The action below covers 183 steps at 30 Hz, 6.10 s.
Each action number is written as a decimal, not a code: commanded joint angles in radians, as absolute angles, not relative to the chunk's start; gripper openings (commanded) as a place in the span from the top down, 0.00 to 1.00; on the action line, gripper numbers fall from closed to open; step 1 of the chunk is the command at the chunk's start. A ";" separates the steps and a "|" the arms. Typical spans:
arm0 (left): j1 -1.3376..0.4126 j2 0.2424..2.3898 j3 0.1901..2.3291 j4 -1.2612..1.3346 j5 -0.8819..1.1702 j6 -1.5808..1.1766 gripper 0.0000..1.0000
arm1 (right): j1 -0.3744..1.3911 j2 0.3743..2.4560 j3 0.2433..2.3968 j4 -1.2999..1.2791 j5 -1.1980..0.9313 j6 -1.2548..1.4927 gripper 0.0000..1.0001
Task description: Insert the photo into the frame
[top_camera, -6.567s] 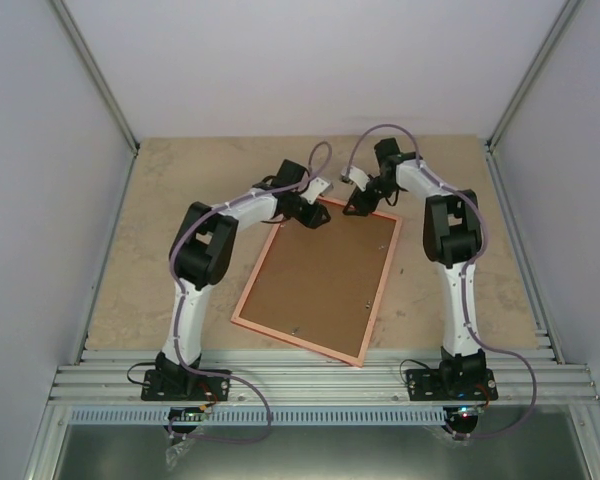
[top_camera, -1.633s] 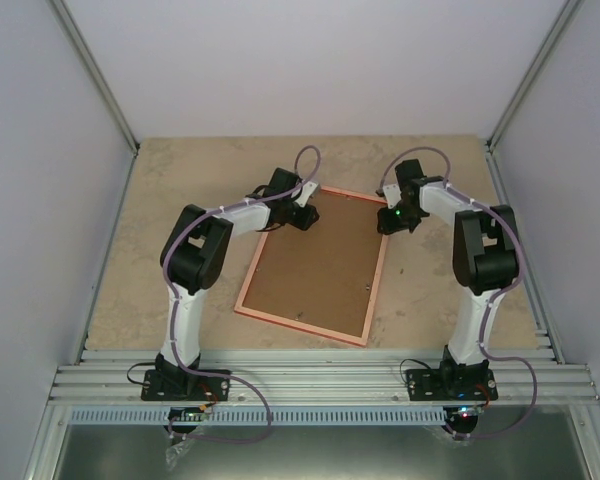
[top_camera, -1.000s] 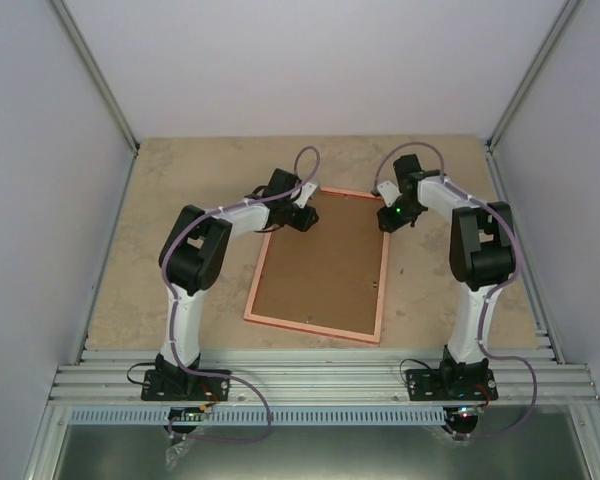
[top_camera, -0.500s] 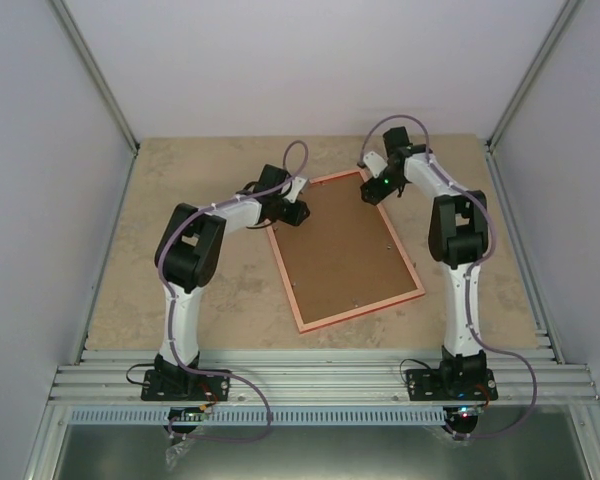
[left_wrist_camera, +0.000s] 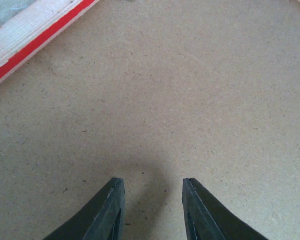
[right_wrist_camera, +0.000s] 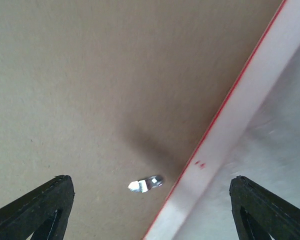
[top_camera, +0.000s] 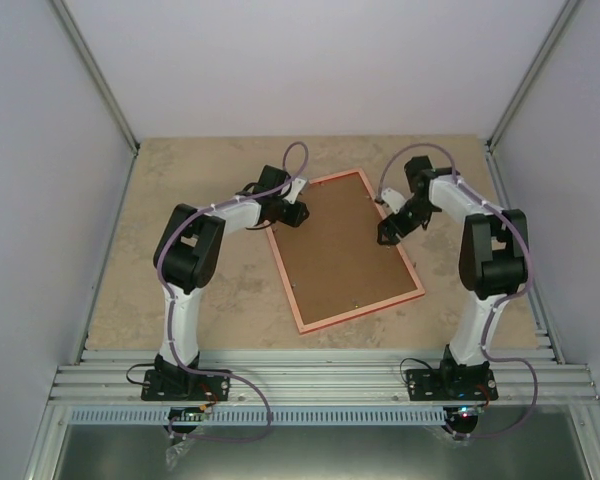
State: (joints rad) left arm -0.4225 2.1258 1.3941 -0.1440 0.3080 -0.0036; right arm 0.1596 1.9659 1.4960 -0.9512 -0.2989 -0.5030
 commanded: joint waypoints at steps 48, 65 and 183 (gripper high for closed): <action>-0.416 2.164 1.370 -0.260 0.271 -0.002 0.66 | 0.207 1.950 1.283 -0.790 -0.201 -0.402 0.52; -0.416 2.163 1.372 -0.261 0.267 -0.002 0.67 | 0.201 1.983 1.234 -0.739 -0.052 -0.401 0.88; -0.650 2.088 1.327 -0.483 0.274 0.598 0.63 | 0.501 1.567 0.607 -0.355 -0.334 -1.331 0.72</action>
